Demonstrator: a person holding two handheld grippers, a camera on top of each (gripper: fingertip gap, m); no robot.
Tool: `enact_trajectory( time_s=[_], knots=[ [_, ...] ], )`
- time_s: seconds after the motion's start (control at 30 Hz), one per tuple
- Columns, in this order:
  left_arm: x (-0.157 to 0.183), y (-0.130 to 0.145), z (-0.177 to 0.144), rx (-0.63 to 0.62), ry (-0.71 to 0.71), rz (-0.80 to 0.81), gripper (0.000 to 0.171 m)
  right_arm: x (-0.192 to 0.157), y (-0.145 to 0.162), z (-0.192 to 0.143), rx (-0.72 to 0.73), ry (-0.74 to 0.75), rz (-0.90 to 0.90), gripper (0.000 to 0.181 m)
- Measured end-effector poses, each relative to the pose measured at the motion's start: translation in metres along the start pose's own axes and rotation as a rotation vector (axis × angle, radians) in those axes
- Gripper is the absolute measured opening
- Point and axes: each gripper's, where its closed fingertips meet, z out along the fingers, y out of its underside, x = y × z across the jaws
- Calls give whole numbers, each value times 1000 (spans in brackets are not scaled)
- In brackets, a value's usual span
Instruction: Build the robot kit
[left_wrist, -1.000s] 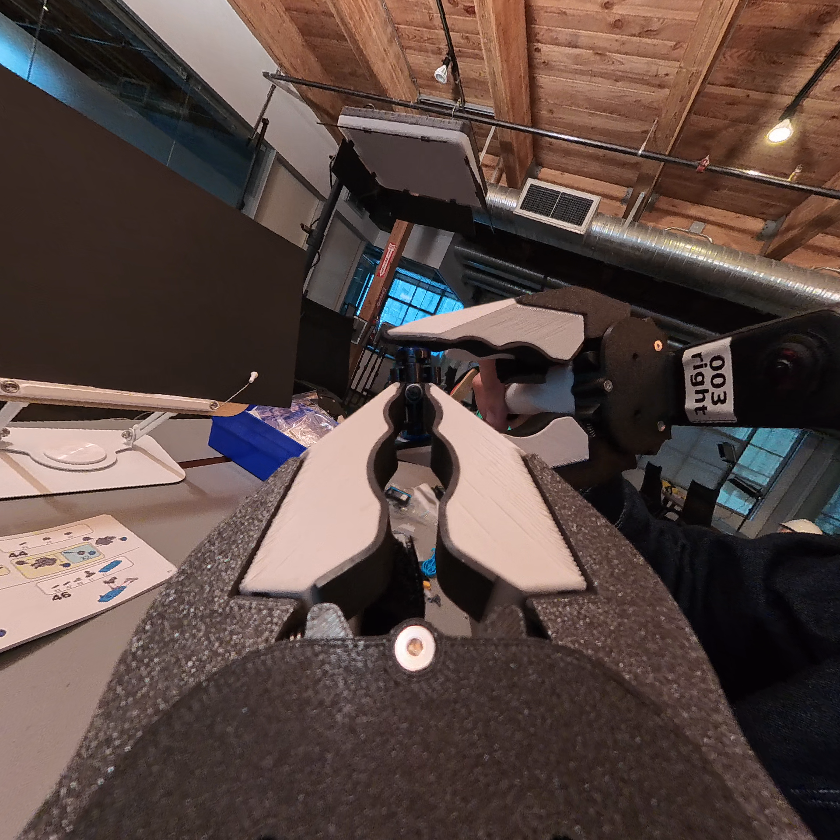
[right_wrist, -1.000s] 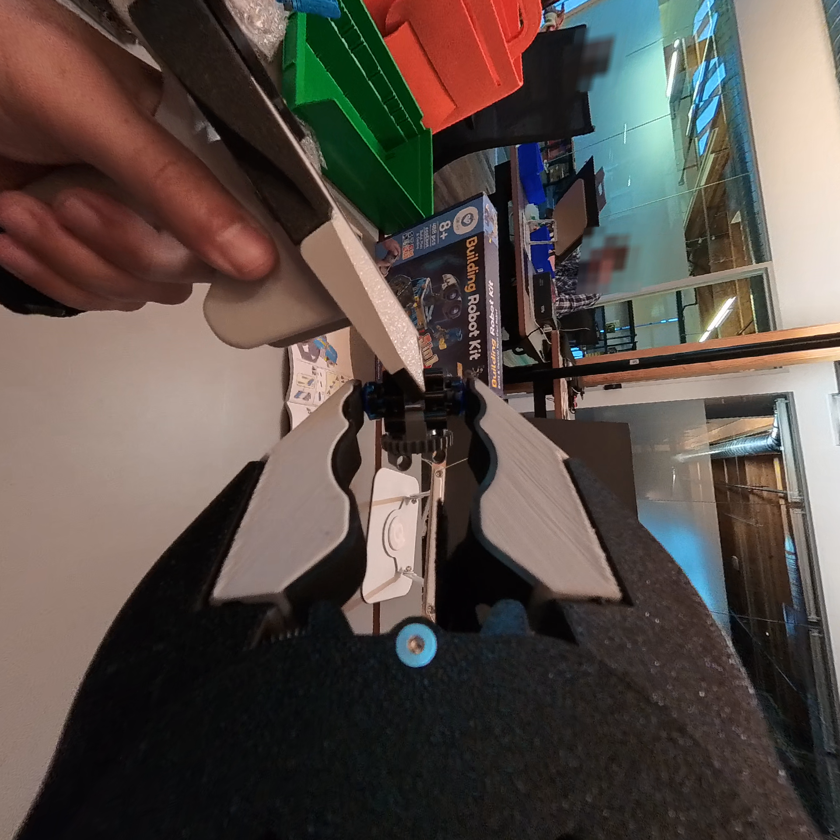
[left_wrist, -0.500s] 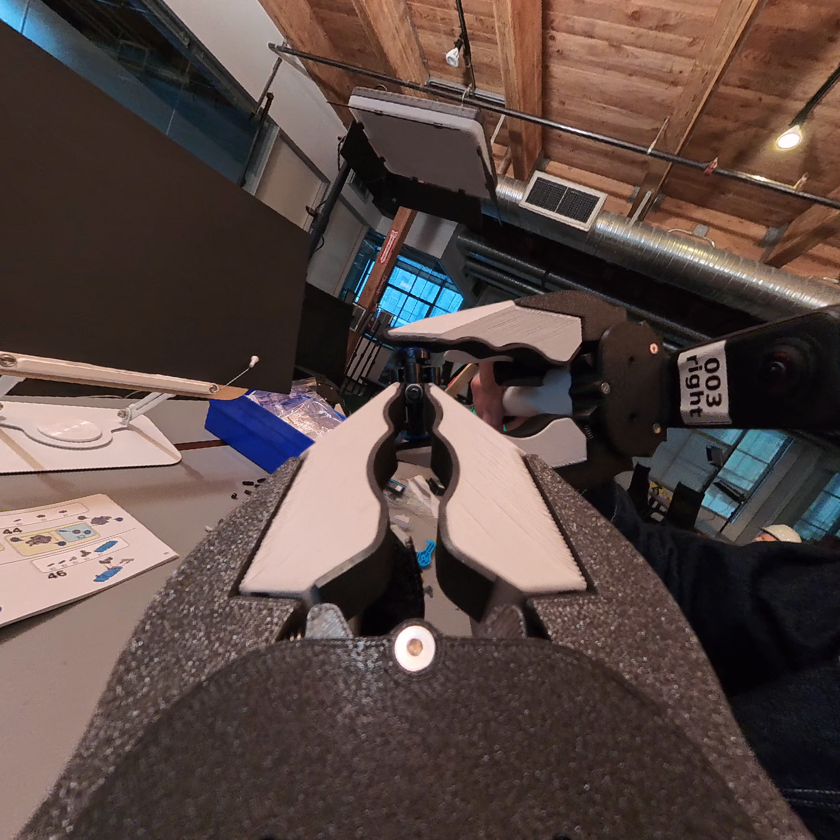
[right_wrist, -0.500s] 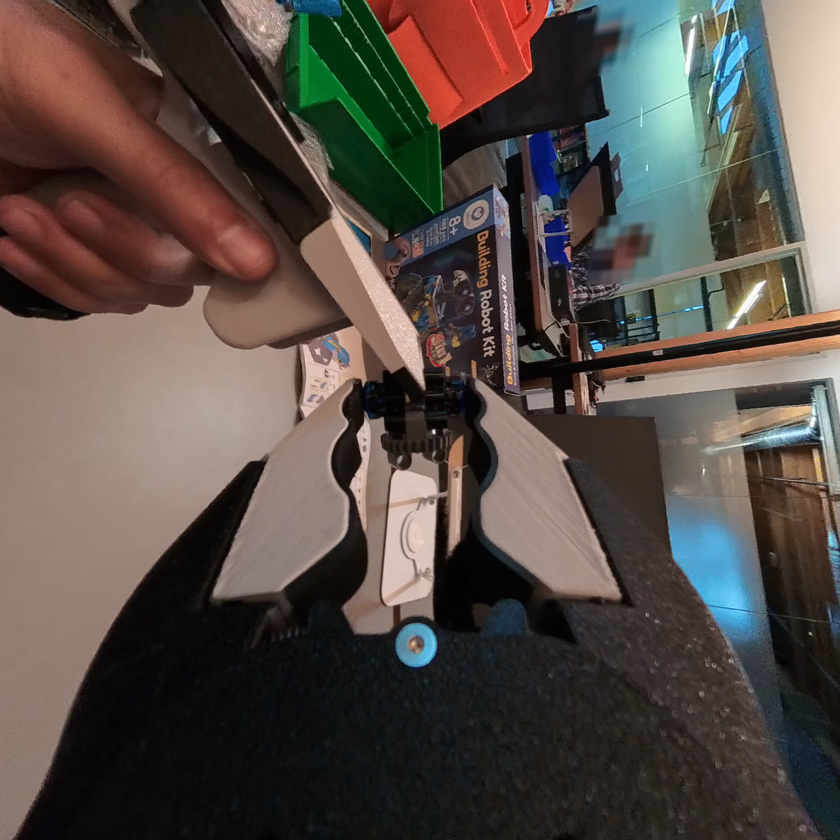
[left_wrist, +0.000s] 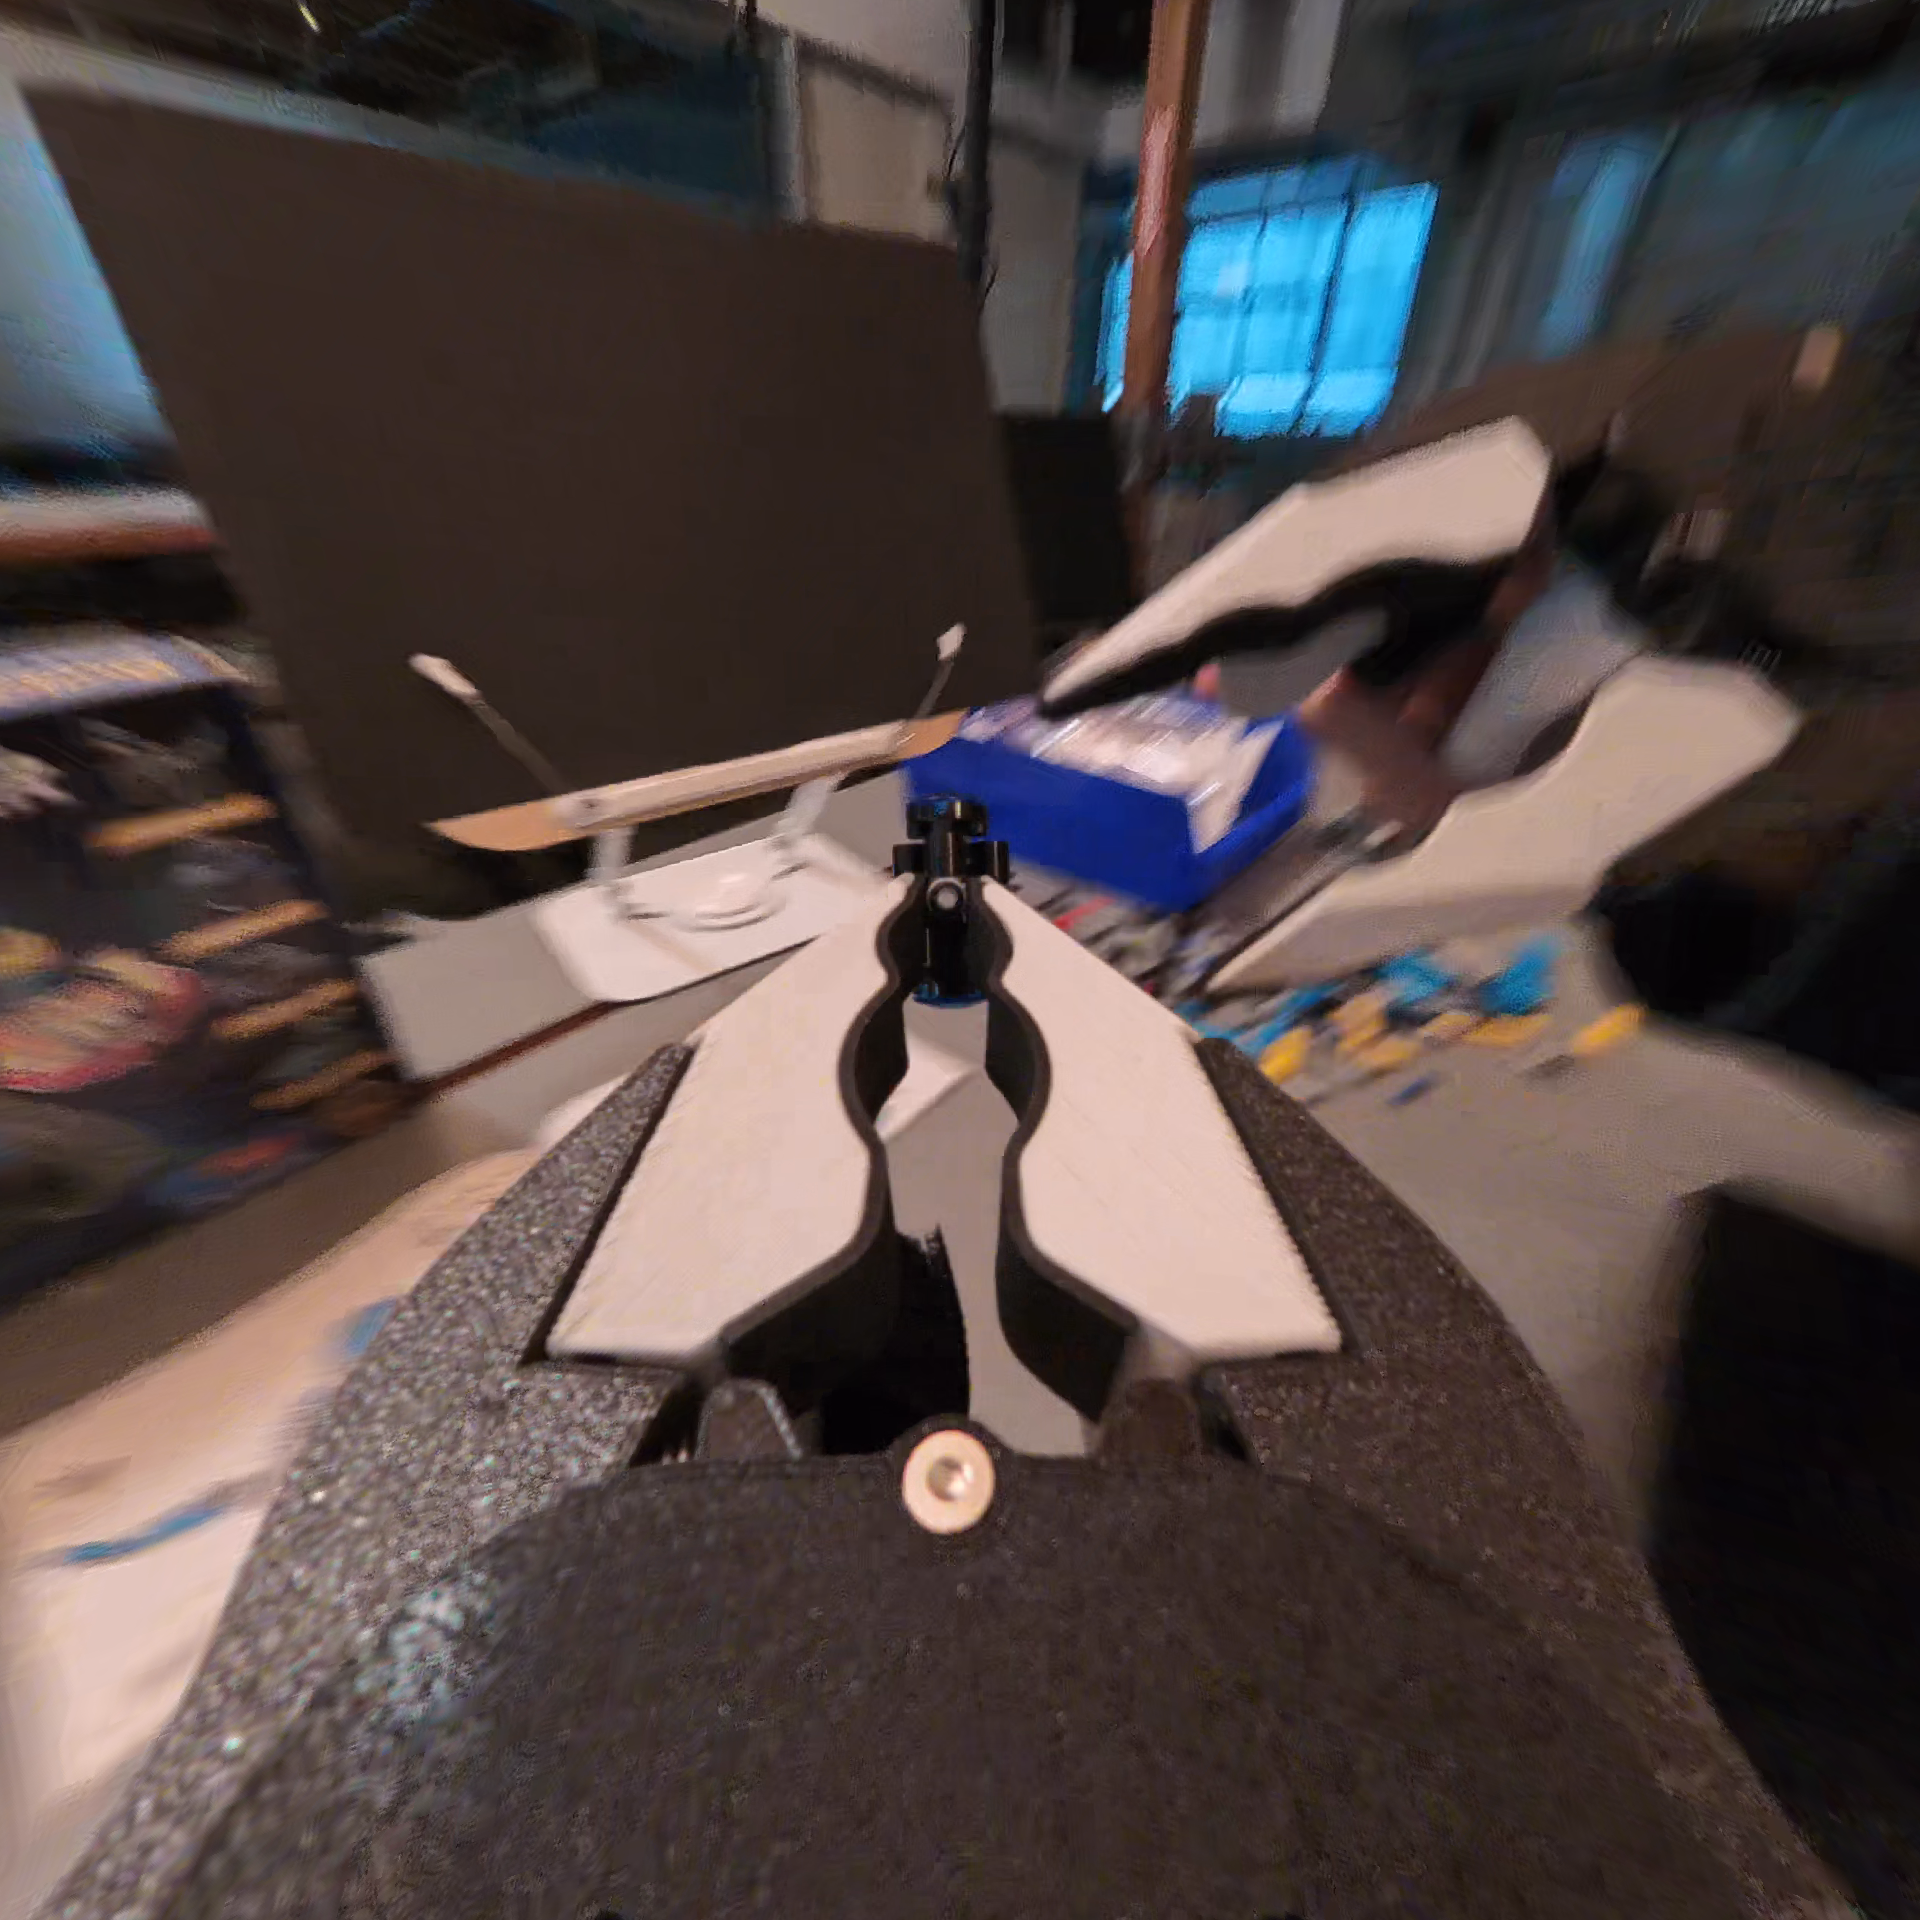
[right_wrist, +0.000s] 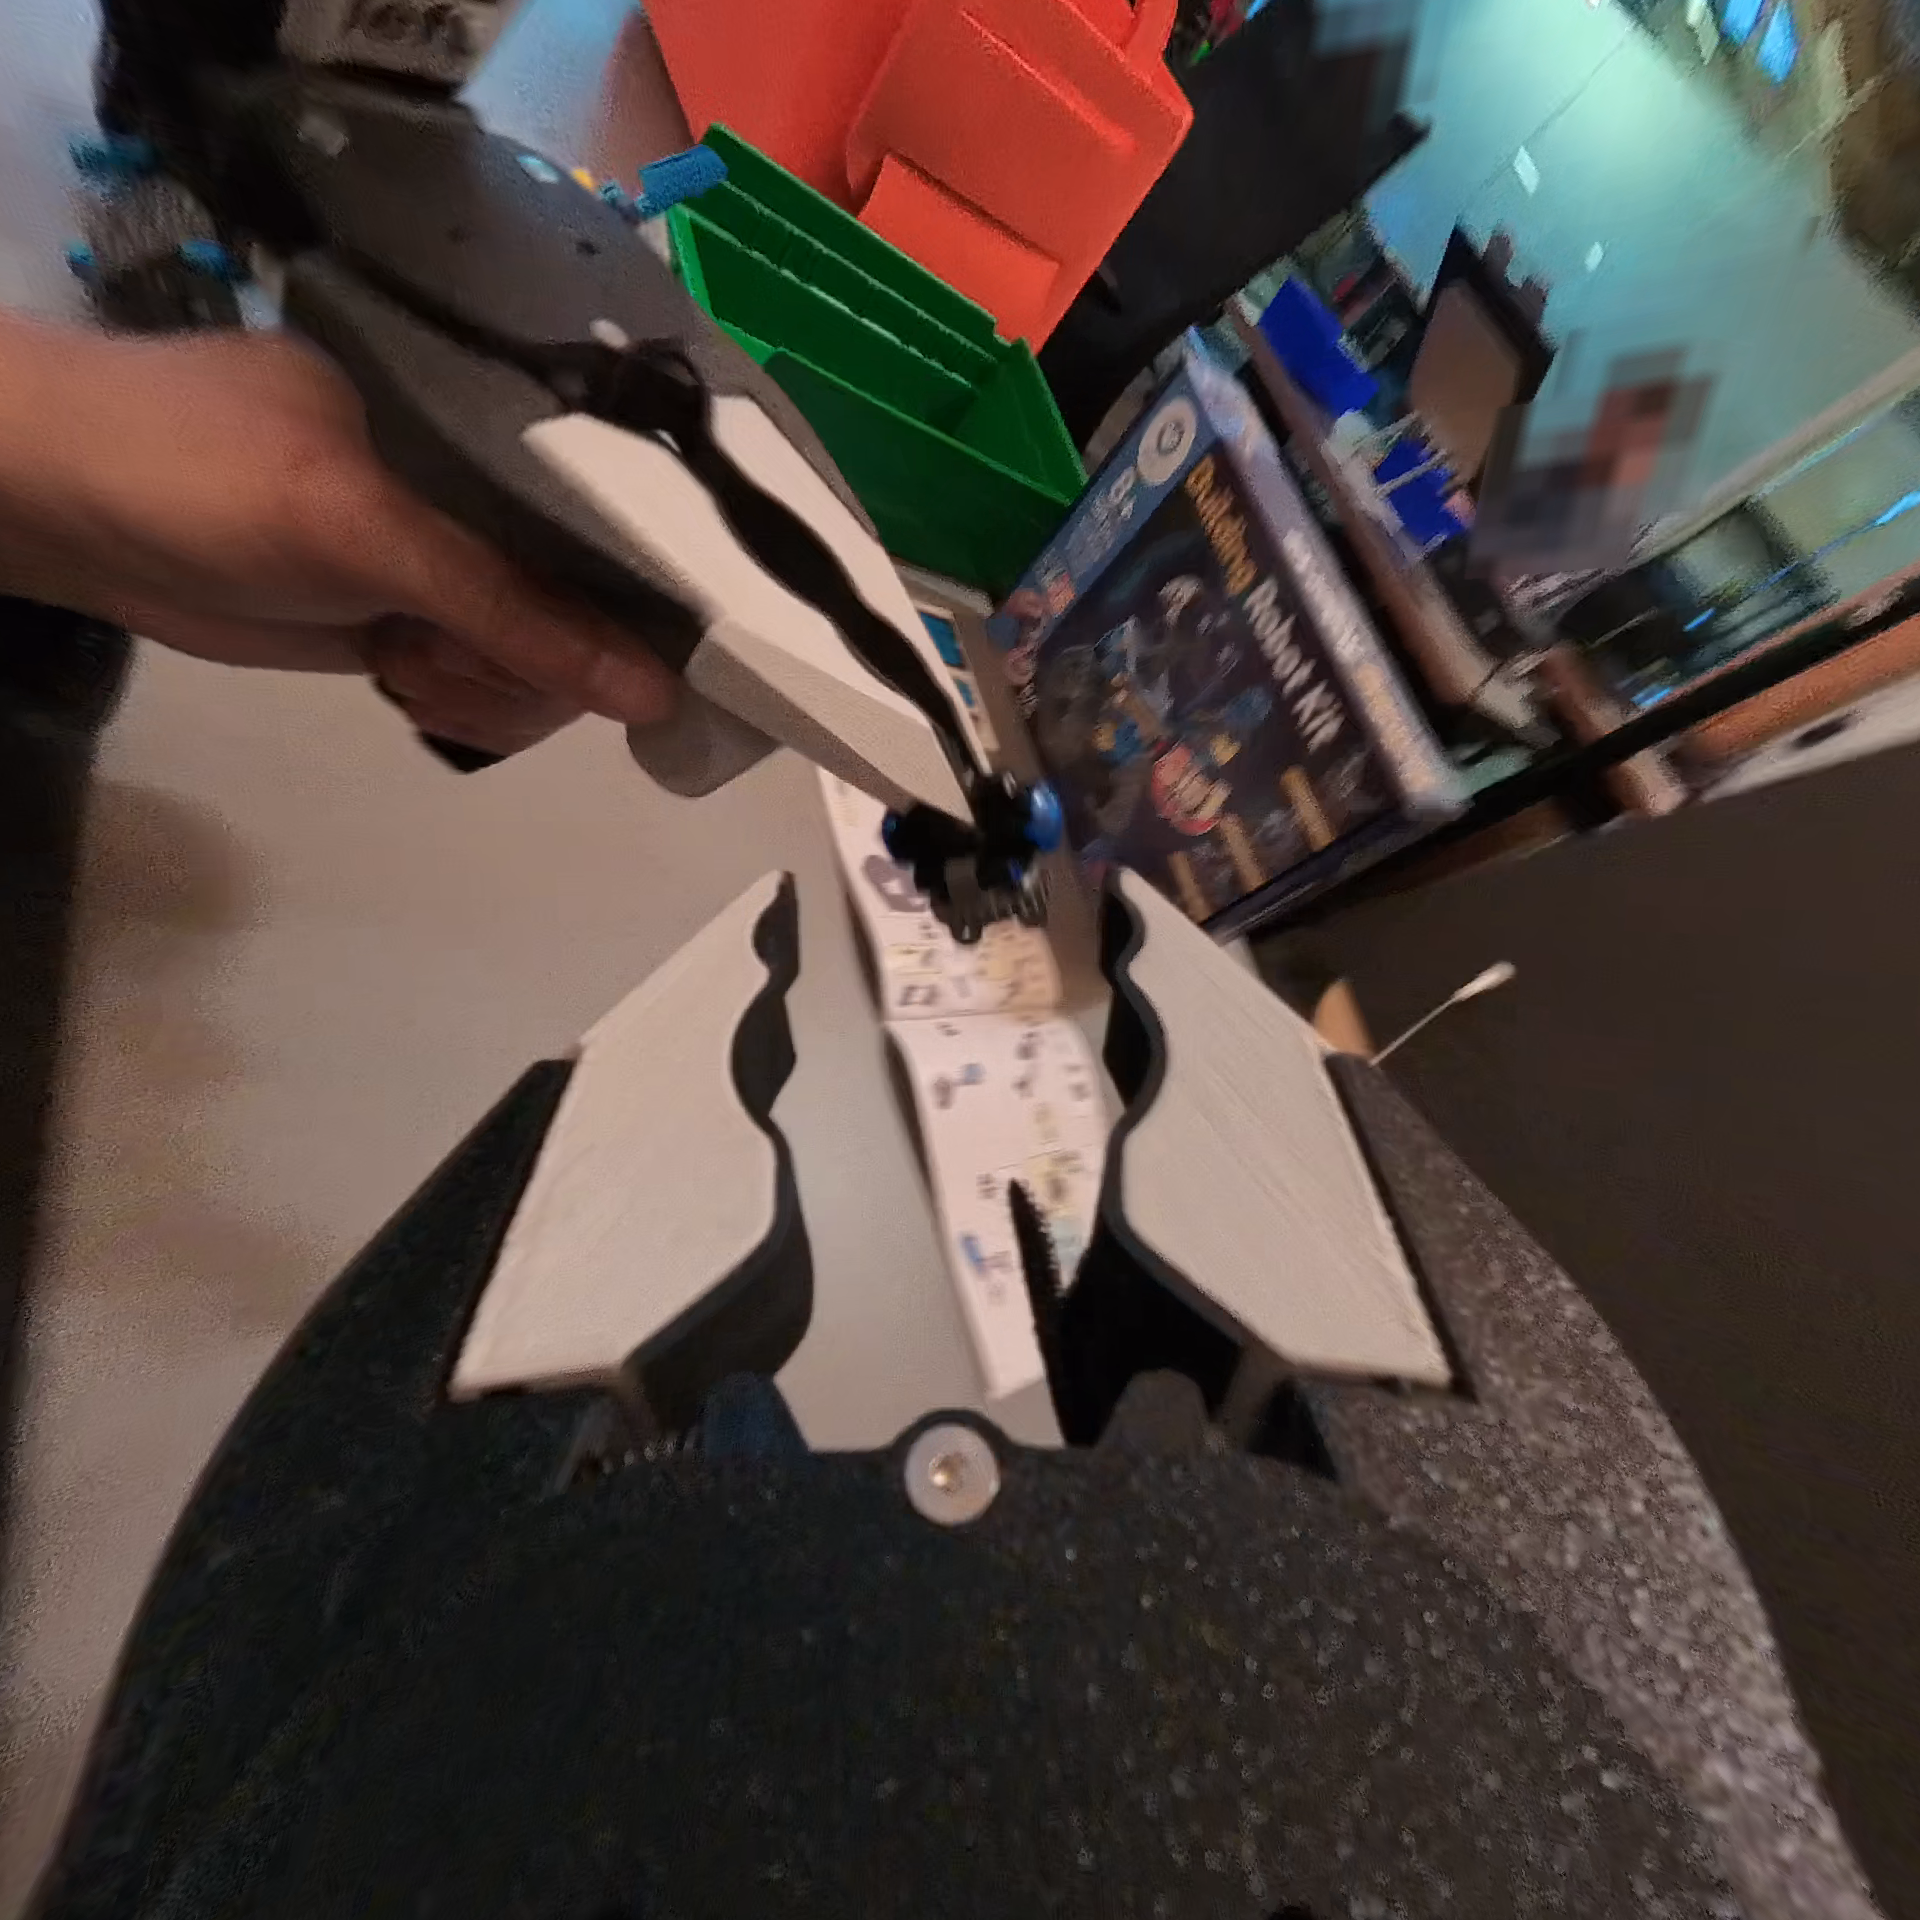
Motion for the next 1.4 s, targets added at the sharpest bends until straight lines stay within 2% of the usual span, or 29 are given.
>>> enact_trajectory(
  time_s=[0.03,0.1,0.17,0.2,0.27,0.3,0.33,0.4,0.47,0.6,0.73,0.87,0.93,1.03,1.1,1.17,1.23,1.33,1.4],
  knots=[
    [-11,17,2,-45,-38,147,6,3,18,6,6,-11,99,63],
    [-23,52,6,-133,-52,402,6,4,59,22,0,-89,323,60],
    [-22,76,9,-148,-36,657,7,9,91,38,49,-170,615,62],
    [-19,81,10,-130,-41,756,7,1,94,42,117,-307,785,64],
    [-12,83,11,-101,-54,868,7,-2,82,37,349,-584,1091,64],
    [-11,80,11,-85,-86,926,7,-2,80,34,433,-644,1143,65],
    [-13,80,11,-92,-128,987,7,-4,83,36,450,-637,1134,63],
    [-20,87,13,-148,-192,1082,6,-17,91,45,391,-603,1070,61],
    [-12,97,15,-156,-163,1123,6,-27,91,51,357,-570,1019,67],
    [6,119,19,-170,-72,1125,7,-50,103,62,232,-523,883,68],
    [16,123,20,-156,-25,1063,7,-57,102,61,216,-532,865,49],
    [12,123,21,-148,-20,999,6,-54,103,63,200,-502,865,49],
    [5,130,23,-197,-37,931,8,-52,109,69,155,-441,838,49],
    [-8,142,25,-265,-47,834,21,-41,122,75,101,-344,857,49],
    [-18,154,25,-332,-28,775,26,-32,140,80,28,-249,854,49],
    [-29,161,23,-385,-32,705,26,-30,162,85,-77,-168,783,49],
    [-48,161,19,-417,-103,657,25,-35,182,90,-204,-112,697,49],
    [-71,169,12,-487,-170,560,24,-44,195,97,-306,-63,614,49],
    [-84,169,9,-499,-214,516,23,-48,196,102,-315,-63,594,49]
  ],
)
